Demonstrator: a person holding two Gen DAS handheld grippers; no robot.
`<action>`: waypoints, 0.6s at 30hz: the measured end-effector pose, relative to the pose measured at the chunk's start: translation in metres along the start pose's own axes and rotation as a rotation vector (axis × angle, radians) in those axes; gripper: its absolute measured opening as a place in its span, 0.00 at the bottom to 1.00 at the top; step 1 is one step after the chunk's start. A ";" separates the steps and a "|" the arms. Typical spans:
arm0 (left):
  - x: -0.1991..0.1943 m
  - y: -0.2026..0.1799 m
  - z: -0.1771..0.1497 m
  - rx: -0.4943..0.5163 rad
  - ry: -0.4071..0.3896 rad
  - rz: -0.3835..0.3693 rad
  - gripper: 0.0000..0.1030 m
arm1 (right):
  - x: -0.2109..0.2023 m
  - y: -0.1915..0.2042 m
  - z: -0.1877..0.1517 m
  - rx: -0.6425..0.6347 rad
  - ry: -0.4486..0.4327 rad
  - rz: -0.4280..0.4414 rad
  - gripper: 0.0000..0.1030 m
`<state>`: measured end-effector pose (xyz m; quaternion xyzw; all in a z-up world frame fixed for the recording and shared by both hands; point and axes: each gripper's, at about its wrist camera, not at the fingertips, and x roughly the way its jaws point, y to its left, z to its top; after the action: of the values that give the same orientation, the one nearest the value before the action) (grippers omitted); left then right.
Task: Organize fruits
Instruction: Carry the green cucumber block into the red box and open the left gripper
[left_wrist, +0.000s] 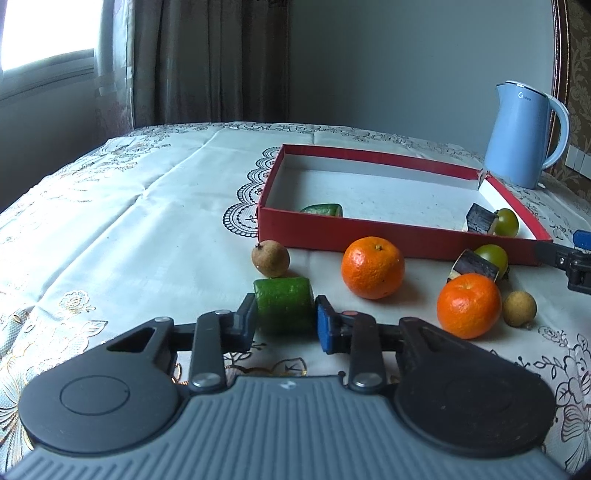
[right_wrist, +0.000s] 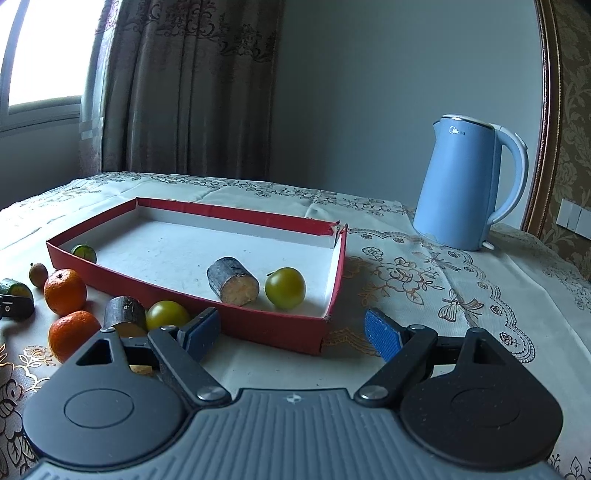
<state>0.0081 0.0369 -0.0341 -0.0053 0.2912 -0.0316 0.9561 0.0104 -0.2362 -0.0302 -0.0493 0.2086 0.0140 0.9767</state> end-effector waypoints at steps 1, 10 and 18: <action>0.000 0.000 0.000 0.001 0.003 0.000 0.29 | 0.000 0.000 0.000 0.002 0.000 -0.006 0.83; 0.004 0.003 0.011 -0.014 0.049 -0.011 0.27 | 0.003 -0.002 0.000 0.008 0.014 -0.021 0.83; 0.002 -0.004 0.021 0.017 0.043 -0.026 0.26 | 0.004 -0.003 -0.001 0.008 0.016 -0.024 0.83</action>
<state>0.0210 0.0327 -0.0179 -0.0003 0.3111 -0.0465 0.9492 0.0135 -0.2390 -0.0323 -0.0481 0.2159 0.0010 0.9752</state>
